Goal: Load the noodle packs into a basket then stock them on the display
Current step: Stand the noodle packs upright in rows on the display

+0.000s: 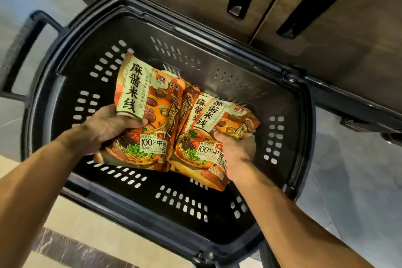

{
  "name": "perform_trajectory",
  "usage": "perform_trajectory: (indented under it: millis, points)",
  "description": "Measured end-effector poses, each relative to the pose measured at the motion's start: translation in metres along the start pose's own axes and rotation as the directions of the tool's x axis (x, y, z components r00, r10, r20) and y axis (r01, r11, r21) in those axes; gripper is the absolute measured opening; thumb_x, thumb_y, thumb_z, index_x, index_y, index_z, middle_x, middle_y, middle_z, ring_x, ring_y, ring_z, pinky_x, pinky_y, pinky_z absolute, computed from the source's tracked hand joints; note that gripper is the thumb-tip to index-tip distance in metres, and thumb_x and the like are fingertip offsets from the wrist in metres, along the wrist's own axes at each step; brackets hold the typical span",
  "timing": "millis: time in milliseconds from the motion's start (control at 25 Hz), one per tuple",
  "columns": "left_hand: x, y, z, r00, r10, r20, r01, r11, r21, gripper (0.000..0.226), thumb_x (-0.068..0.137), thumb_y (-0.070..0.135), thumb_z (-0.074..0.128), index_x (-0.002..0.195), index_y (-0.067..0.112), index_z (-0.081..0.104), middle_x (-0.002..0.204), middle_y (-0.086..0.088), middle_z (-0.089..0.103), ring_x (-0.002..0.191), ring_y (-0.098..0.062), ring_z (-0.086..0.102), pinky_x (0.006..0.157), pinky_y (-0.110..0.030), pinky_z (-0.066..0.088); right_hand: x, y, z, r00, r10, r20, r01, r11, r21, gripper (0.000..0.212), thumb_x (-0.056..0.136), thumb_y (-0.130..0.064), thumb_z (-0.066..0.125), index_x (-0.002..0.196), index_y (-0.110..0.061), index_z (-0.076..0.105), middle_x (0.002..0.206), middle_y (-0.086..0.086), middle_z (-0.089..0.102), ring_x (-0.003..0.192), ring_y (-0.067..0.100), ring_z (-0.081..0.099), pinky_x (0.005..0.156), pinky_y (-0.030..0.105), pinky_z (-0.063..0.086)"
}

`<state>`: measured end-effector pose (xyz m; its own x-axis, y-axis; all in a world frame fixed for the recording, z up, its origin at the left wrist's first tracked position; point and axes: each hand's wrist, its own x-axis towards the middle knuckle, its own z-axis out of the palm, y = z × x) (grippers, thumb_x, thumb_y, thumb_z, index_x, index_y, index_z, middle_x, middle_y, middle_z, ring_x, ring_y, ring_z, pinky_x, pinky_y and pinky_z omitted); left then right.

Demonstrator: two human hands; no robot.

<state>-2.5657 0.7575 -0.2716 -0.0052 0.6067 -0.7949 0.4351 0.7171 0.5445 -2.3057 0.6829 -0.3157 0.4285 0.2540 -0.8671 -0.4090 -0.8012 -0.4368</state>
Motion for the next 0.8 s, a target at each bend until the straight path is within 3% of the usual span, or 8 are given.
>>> perform_trajectory:
  millis: [160, 320, 480, 640, 800]
  points:
    - [-0.023, 0.004, 0.0, 0.996, -0.037, -0.083, 0.028, 0.994, -0.107, 0.029, 0.081, 0.011, 0.079, 0.105, 0.022, 0.066, 0.095, -0.001, 0.073, 0.086, -0.019, 0.07, 0.071, -0.031, 0.052, -0.025, -0.009, -0.023, 0.986, -0.116, 0.118, 0.117, 0.993, 0.002, 0.051, 0.078, -0.001, 0.083, 0.118, -0.018, 0.056, 0.105, 0.003, 0.072, 0.093, 0.02, 0.071, 0.076, 0.035, 0.056]
    - [-0.074, 0.028, -0.008, 0.982, -0.065, -0.175, 0.037, 0.987, -0.159, 0.046, 0.066, 0.023, 0.089, 0.108, 0.019, 0.07, 0.098, -0.001, 0.078, 0.092, -0.025, 0.074, 0.091, -0.048, 0.056, -0.067, -0.048, -0.046, 0.93, -0.136, 0.342, 0.163, 0.985, -0.051, 0.035, 0.077, 0.0, 0.083, 0.104, -0.017, 0.07, 0.097, 0.002, 0.079, 0.088, 0.022, 0.077, 0.08, 0.044, 0.061]
    - [-0.144, 0.065, -0.017, 0.963, -0.005, -0.268, -0.06, 0.97, -0.236, 0.058, 0.048, 0.032, 0.096, 0.099, 0.022, 0.072, 0.087, 0.005, 0.079, 0.075, -0.016, 0.076, 0.067, -0.031, 0.059, -0.123, -0.092, -0.072, 0.846, -0.198, 0.495, 0.274, 0.958, -0.086, 0.04, 0.076, -0.002, 0.084, 0.111, -0.018, 0.071, 0.099, 0.001, 0.08, 0.092, 0.023, 0.077, 0.089, 0.049, 0.059]
    - [-0.236, 0.119, -0.052, 0.928, 0.035, -0.372, -0.148, 0.948, -0.28, 0.039, 0.066, 0.02, 0.089, 0.102, 0.021, 0.073, 0.093, 0.001, 0.08, 0.081, -0.019, 0.077, 0.077, -0.037, 0.061, -0.203, -0.165, -0.092, 0.77, -0.296, 0.565, 0.397, 0.916, -0.061, 0.042, 0.075, -0.003, 0.085, 0.112, -0.018, 0.07, 0.102, 0.004, 0.079, 0.093, 0.028, 0.077, 0.09, 0.052, 0.058]
    - [-0.328, 0.186, -0.093, 0.876, 0.114, -0.468, -0.279, 0.913, -0.299, 0.033, 0.07, 0.013, 0.089, 0.098, 0.021, 0.074, 0.086, 0.007, 0.079, 0.076, -0.013, 0.077, 0.067, -0.029, 0.059, -0.296, -0.253, -0.105, 0.633, -0.398, 0.663, 0.526, 0.851, 0.009, 0.039, 0.073, -0.002, 0.084, 0.108, -0.014, 0.072, 0.1, 0.006, 0.08, 0.091, 0.029, 0.077, 0.083, 0.045, 0.06]
